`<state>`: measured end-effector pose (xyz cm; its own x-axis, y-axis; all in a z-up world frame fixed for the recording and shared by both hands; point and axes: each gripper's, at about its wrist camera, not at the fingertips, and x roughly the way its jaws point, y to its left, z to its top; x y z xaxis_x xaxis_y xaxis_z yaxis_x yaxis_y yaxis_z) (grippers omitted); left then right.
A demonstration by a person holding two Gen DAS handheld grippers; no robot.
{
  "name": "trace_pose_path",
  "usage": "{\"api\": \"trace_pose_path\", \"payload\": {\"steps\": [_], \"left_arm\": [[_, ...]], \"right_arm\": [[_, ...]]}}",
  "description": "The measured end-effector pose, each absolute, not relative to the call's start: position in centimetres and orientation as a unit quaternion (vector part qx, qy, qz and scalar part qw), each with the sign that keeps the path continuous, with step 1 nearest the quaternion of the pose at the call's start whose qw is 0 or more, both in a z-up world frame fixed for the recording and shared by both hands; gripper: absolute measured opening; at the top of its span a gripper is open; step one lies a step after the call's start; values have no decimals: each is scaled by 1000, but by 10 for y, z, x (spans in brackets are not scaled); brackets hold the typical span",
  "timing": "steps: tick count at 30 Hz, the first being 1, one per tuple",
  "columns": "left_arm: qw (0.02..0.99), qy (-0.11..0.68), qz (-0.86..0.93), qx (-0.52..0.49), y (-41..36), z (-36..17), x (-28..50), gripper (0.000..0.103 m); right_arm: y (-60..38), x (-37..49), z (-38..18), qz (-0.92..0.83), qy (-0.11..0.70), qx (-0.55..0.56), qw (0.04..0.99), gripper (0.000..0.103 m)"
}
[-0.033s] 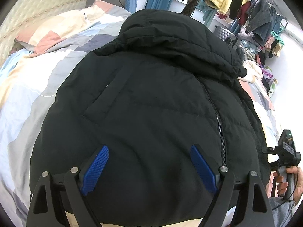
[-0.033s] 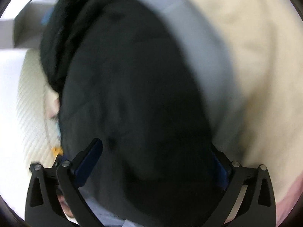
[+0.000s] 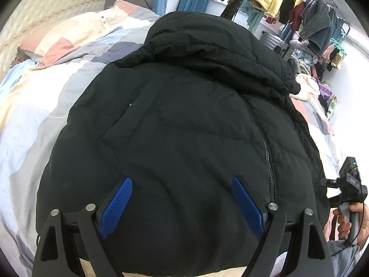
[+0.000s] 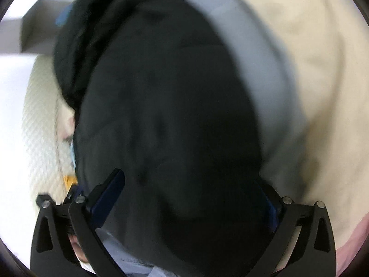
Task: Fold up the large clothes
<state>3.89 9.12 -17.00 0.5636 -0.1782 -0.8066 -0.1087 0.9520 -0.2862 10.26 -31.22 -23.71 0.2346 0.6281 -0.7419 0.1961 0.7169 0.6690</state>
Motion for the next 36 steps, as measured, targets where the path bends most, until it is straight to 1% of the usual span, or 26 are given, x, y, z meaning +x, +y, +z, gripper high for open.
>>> {"api": "trace_pose_path", "payload": {"steps": [3, 8, 10, 12, 17, 20, 21, 23, 24, 25, 26, 29, 32, 36], "left_arm": [[869, 464, -28, -167, 95, -170, 38, 88], [863, 464, -43, -197, 101, -171, 37, 88], [859, 463, -49, -212, 105, -172, 38, 88], [862, 458, -48, -213, 104, -170, 36, 88], [866, 452, -46, -211, 103, -165, 35, 88], [859, 458, -41, -225, 112, -164, 35, 88], [857, 458, -44, -233, 118, -161, 34, 88], [864, 445, -23, -234, 133, -151, 31, 88], [868, 437, -3, -236, 146, -143, 30, 88], [868, 435, 8, -241, 156, -139, 30, 88], [864, 437, 13, -250, 167, -136, 30, 88], [838, 460, 19, -293, 201, -138, 36, 88], [803, 495, 34, -331, 228, -155, 42, 88], [750, 540, 53, -378, 245, -194, 50, 88]], "right_arm": [[-308, 99, -215, 203, 559, 358, 720, 102], [-316, 82, -167, 297, 447, 393, 747, 102], [-317, 79, -160, 314, 431, 394, 749, 102], [-318, 82, -165, 313, 442, 389, 746, 102], [-315, 104, -233, 205, 580, 379, 692, 102], [-316, 105, -250, 170, 614, 360, 682, 100], [-311, 106, -245, 181, 612, 349, 686, 97], [-301, 106, -228, 213, 587, 335, 705, 62], [-297, 104, -216, 230, 568, 326, 720, 55], [-294, 101, -202, 247, 544, 315, 738, 41], [-292, 100, -192, 255, 530, 309, 747, 23], [-297, 88, -165, 262, 475, 298, 786, 10], [-312, 82, -157, 260, 438, 312, 802, 8], [-325, 77, -162, 252, 433, 344, 794, 8]]}}
